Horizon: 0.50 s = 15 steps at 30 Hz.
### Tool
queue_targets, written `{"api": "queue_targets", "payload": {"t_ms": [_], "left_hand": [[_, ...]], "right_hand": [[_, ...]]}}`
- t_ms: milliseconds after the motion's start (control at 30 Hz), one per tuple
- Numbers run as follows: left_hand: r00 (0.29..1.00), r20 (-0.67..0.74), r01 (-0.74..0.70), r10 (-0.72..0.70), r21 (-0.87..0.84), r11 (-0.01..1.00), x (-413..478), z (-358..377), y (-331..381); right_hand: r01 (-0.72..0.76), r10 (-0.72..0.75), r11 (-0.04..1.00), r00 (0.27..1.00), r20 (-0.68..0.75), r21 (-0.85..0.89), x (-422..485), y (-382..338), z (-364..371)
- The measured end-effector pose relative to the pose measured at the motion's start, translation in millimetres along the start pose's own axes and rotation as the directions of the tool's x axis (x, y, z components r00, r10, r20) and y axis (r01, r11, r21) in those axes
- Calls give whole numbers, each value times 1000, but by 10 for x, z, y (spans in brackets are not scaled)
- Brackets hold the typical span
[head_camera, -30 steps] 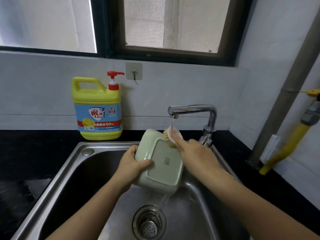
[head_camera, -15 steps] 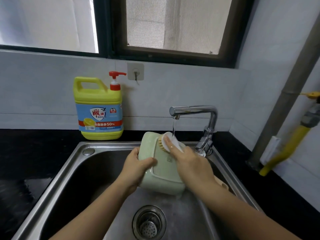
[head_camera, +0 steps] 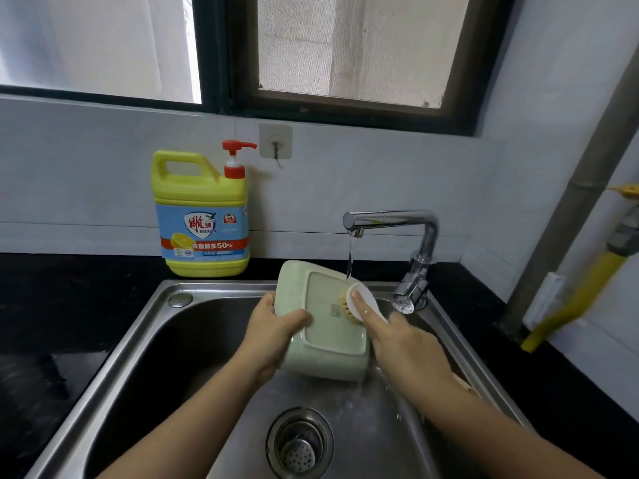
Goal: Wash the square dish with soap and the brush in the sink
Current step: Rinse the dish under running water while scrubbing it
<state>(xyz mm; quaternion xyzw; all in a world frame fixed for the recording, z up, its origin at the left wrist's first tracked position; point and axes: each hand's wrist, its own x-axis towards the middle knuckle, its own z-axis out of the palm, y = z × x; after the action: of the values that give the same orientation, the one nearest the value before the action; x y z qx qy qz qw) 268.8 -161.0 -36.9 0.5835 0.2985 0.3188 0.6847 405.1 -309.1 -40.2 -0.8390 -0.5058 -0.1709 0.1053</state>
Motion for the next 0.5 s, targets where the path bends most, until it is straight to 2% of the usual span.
{"api": "queue_targets", "payload": {"t_ms": [100,200,333,500], "left_hand": [[999,-51,6,-8,-35,999,8,13,-2],[998,-59,10,-14,-59,998,-10,23,5],[999,-36,21,-24,-89,996,-58,58,13],[998,-59,17,-24,-107,994,-30,6,28]], "right_hand": [[89,-89,996,993,-81,-12,-157,-143,57],[166,-170,985,980,-103,-46,-230,-267,98],[135,-136,991,983,-121,-23,-167,-423,-18],[185,-190,981,977,-93,-59,-136,-285,-27]]}}
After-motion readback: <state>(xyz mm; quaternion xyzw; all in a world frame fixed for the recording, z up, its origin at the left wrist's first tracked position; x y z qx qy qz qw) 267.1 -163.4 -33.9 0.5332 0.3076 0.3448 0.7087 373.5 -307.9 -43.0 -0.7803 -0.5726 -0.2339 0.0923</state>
